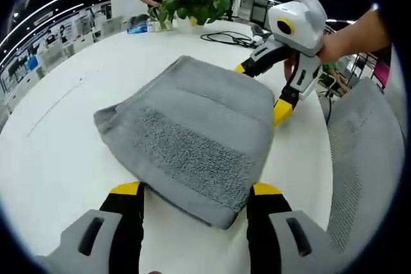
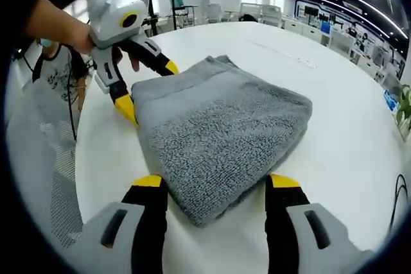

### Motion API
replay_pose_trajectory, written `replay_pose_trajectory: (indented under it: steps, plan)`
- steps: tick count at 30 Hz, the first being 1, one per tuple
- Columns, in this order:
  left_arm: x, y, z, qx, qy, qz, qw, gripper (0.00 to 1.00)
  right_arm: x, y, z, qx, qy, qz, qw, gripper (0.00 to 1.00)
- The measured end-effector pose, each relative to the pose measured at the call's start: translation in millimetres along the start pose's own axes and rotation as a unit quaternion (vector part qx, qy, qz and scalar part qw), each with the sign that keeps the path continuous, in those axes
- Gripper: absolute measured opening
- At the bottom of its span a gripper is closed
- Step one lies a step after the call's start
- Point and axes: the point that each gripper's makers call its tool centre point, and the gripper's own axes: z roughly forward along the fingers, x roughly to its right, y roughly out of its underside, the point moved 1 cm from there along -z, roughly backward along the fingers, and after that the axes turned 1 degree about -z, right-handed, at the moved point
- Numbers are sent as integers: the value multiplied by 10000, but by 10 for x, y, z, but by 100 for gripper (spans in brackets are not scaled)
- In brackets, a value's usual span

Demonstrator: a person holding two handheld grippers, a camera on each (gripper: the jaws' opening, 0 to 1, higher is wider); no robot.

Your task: Fold the towel on the table until its edges align and the towel forms a compact rectangular stack.

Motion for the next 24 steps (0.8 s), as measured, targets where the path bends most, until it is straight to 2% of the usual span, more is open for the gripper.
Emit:
replay_pose_trajectory:
  steps: [13,24]
  plan:
    - [-231,-192,165,-22,14,76,10000,66,356,-116,155,-83,122,-65,9999,61]
    - [-444,-300,229,-33,-10,80,10000,66,512,-244,227,-95,199,-82,9997,60]
